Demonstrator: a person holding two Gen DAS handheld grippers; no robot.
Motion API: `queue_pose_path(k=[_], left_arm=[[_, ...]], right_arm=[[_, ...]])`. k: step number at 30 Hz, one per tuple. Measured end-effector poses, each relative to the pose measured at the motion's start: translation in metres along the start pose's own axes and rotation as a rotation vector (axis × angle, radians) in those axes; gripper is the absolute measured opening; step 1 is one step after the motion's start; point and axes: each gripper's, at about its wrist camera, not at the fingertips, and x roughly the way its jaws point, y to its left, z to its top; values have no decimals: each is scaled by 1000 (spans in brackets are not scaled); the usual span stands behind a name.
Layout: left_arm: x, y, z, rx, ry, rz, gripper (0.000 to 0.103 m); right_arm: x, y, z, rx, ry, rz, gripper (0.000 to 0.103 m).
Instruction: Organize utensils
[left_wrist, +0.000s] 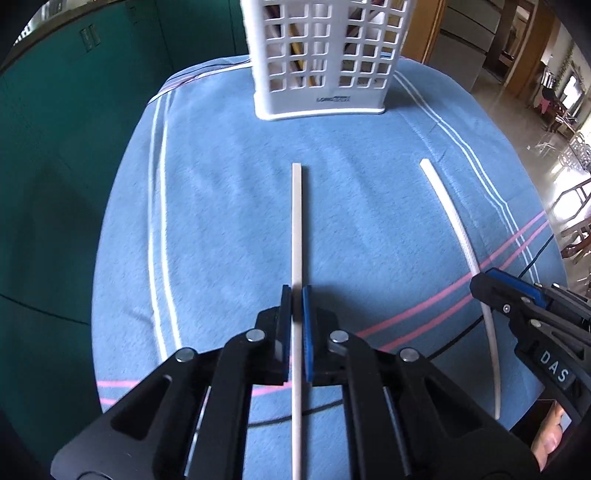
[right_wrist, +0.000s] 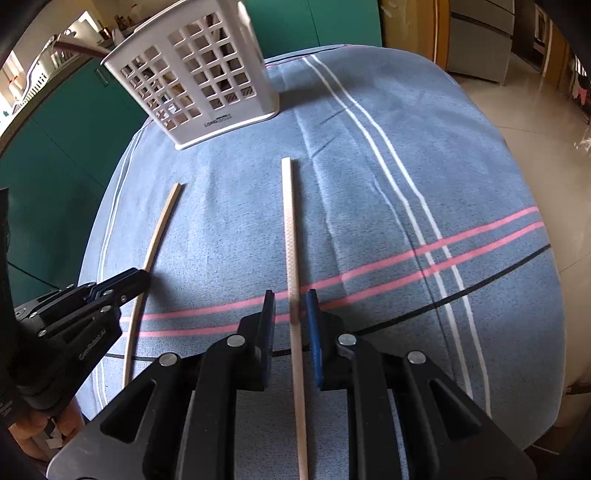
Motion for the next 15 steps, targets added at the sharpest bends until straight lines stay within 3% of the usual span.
queue_pose_path(k=[2,6,15], left_arm=[[-3,2,-6,0,5,0,6],[-10,5,-19,7,12,2,6],[-28,-7,-46,75,63,-74,6]], right_arm=[[1,3,-2,-11,7,12,5],[0,8,-7,-44,18,19,5],[-9,22,-30,-138,70,30,5]])
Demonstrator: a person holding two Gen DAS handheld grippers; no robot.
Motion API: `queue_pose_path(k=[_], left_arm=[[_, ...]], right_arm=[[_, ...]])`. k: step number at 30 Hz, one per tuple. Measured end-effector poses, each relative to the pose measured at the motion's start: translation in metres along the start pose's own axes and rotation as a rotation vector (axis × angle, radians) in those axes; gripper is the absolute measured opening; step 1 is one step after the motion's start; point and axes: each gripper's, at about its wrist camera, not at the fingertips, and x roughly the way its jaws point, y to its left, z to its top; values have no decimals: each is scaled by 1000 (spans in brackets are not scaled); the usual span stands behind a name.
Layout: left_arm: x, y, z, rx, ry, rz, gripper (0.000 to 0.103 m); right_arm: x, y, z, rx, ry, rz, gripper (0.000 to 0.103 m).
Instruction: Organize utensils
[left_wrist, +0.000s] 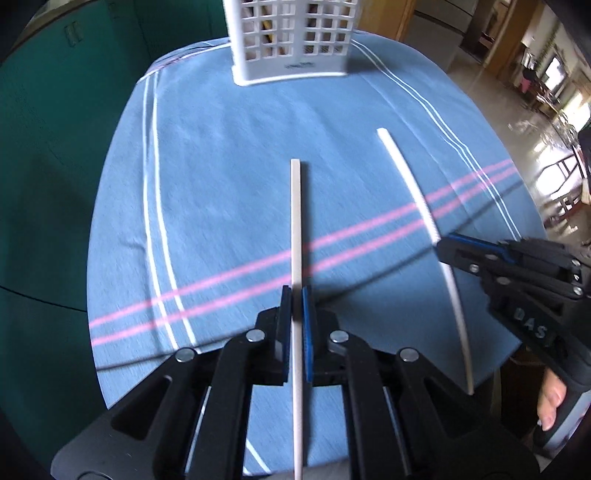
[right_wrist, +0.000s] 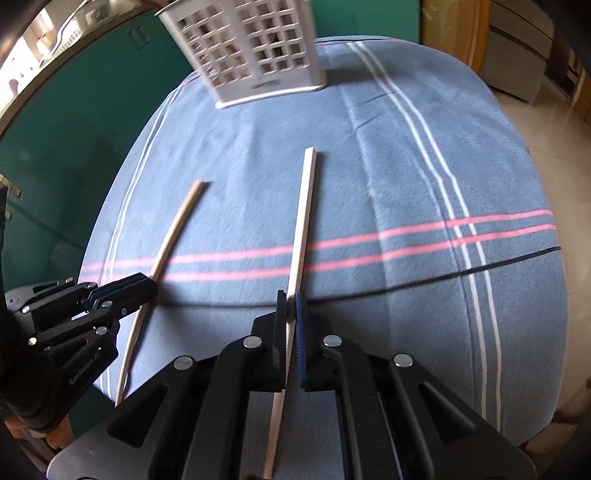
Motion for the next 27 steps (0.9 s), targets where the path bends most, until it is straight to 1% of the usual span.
queue_pose_path(k=[1,2,4,5,7,8,10,13,15,19,21,25,27], left_arm=[[-1,-2,0,1,1,-6,6],[-3,-2,2,-2,-6,-15,6],[-5,0,10,-13,-25,-3,7],[-3,1,15,-18,-27,6,8],[2,3,26,-22,-28,20,15],[7,4,34,-26,-25,26,15],[14,3,43,-25,-17,25,21],[28,-3,56,-8,-5,55,23],[29,-4,58,-3,-9,73,25],[29,17,59,-64,-10,95,27],[29,25,58,-76,-8,102,28],[29,30,59,-90,-9,114,35],[29,28,59,-88,-13,125,40]], right_arm=[[0,0,0,1,2,2,7],[-1,0,1,6,-1,9,14],[-4,-2,5,20,-21,9,22],[-4,-3,8,25,-28,-1,22],[-5,-6,15,37,-39,-6,22],[-5,-8,18,46,-44,-8,22],[-5,-11,22,62,-49,-13,22],[-4,-14,23,68,-46,-14,23],[-1,-15,24,67,-41,-14,25],[5,-18,27,70,-30,-13,26],[8,-17,30,72,-28,-12,27],[14,-14,45,69,-35,-25,34],[18,-10,55,55,-39,-51,36]])
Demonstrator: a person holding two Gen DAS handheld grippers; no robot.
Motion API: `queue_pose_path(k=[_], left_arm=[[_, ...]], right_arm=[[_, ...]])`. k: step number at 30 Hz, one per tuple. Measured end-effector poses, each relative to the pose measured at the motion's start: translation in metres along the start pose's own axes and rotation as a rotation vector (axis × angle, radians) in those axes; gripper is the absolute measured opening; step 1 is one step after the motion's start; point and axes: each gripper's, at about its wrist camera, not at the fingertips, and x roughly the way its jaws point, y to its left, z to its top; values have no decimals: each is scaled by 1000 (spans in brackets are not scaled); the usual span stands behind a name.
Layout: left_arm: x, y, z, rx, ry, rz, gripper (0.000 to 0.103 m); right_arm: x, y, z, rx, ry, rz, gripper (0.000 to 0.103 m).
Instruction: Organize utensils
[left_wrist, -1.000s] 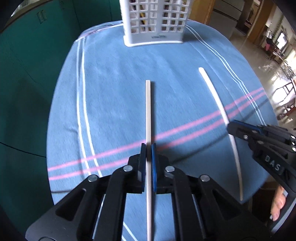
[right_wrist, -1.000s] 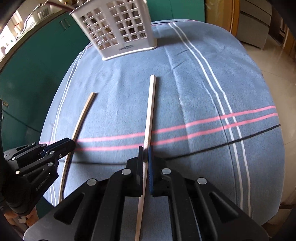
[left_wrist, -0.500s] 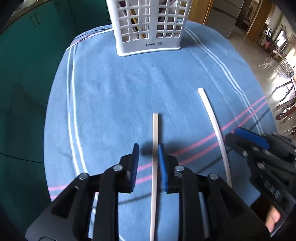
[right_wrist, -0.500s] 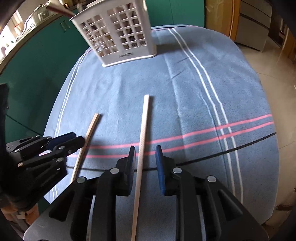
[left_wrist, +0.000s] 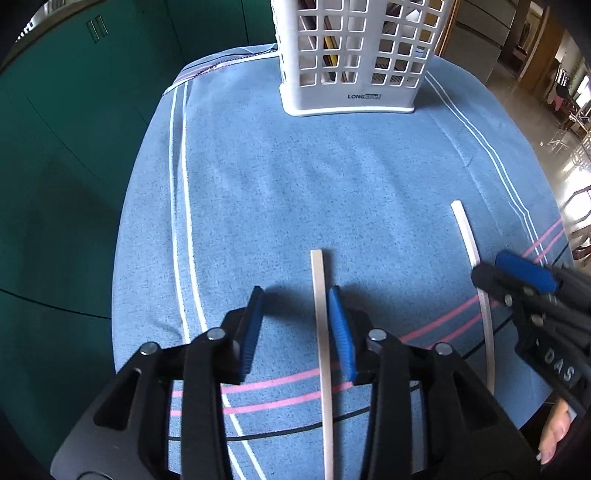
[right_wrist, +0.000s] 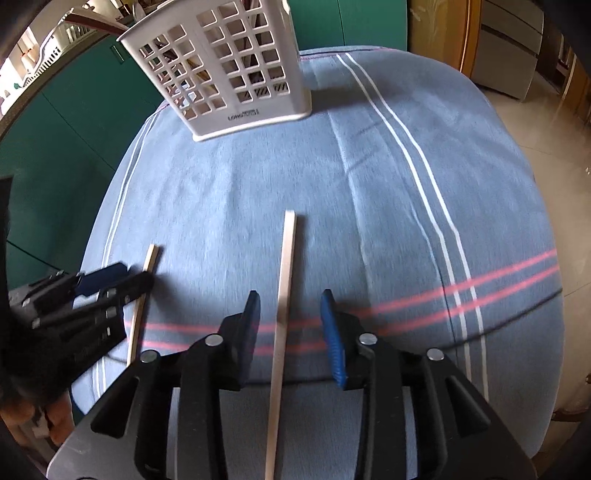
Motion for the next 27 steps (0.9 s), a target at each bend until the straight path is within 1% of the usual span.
queue_pose_path(k=[4,7,13,16,19,25,26,27], left_arm=[[2,2,2,-11,-5,9,49],[1,5,-1,-11,-9,12,53],[1,5,-2,-1,-12,7,53],[1,5,-2,-2,-10,5,53],[0,3,-3,3,-11,0,50],[1,3,0,12,-9,1,51],[2,2,1,16,-10,1,50],[1,2,1,20,-10,-5,47]], right_arm=[[5,5,12,-24,-5,-40,36],[12,8,19,-36,-3,-70,37],[22,12,27,-61,0,-110,37],[25,14,29,-71,-2,-117,40],[26,16,31,-85,-4,-129,40],[25,18,29,-101,-5,-131,41],[25,18,28,-105,-5,-129,38],[25,19,28,-108,-5,-121,34]])
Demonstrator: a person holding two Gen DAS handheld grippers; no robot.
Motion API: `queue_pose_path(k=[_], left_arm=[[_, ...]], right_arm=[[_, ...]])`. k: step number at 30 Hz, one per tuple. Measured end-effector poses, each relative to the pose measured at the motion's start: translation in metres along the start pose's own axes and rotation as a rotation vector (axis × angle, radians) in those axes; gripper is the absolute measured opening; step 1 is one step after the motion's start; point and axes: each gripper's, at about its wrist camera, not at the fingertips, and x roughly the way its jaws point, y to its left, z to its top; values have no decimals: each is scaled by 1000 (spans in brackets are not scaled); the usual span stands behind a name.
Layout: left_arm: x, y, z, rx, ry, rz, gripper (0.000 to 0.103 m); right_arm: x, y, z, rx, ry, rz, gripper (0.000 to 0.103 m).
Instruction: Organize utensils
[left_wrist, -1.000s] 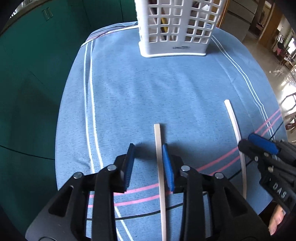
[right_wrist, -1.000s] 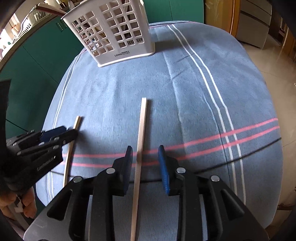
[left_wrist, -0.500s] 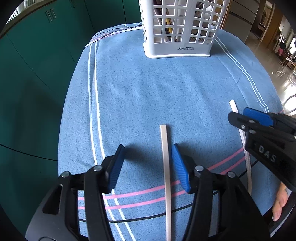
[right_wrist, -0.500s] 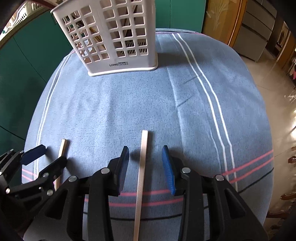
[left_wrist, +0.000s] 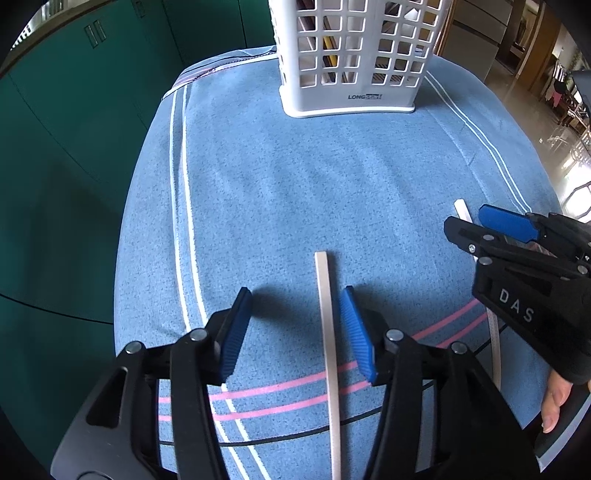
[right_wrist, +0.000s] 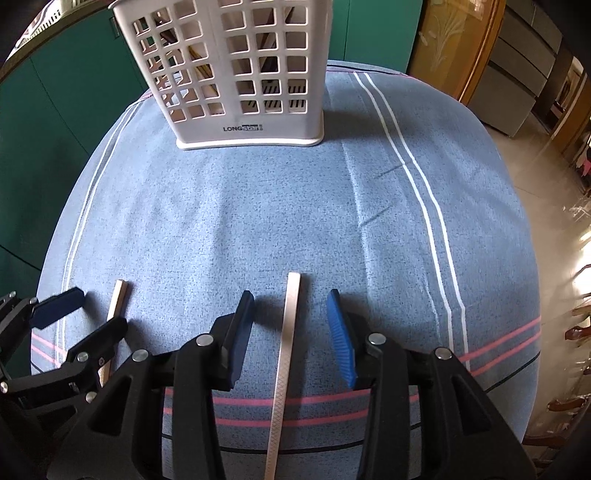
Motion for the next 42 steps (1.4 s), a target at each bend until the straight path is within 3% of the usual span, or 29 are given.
queue_pose_path(k=[2,4,7,11,19,22,26,29,32,36,42], left_arm=[[0,-1,1,5,0,-14,42],[-2,-3,2,5,-6,-23,22],[-4,-4,2,-9,-7,-27,8],[-25,-4,5,-13,-66,-24,6],[-122,14,12,-54,-310,-48,2],[-137,15,13,-24,-339,-51,2],[-106,18,17,-35,-216,-83,3],[-71,19,14,-58,-101,-93,14],[-48,19,11,-64,-45,-83,20],[-26,14,8,-51,-2,-69,36],[-6,7,11,-9,38,-52,41]], right_arm=[[-2,-1,-2,2,5,19,12],[-3,-4,-3,11,5,33,8],[-9,-5,-6,14,-14,67,7],[-41,-5,-9,21,-85,84,7],[-155,-15,-11,42,-346,118,7],[-177,-19,-10,33,-398,117,7],[-155,-26,-3,52,-330,140,7],[-117,-28,2,88,-229,172,7],[-73,-24,4,93,-123,144,7],[-25,-18,-3,82,1,106,7],[-12,-13,-13,61,25,56,31]])
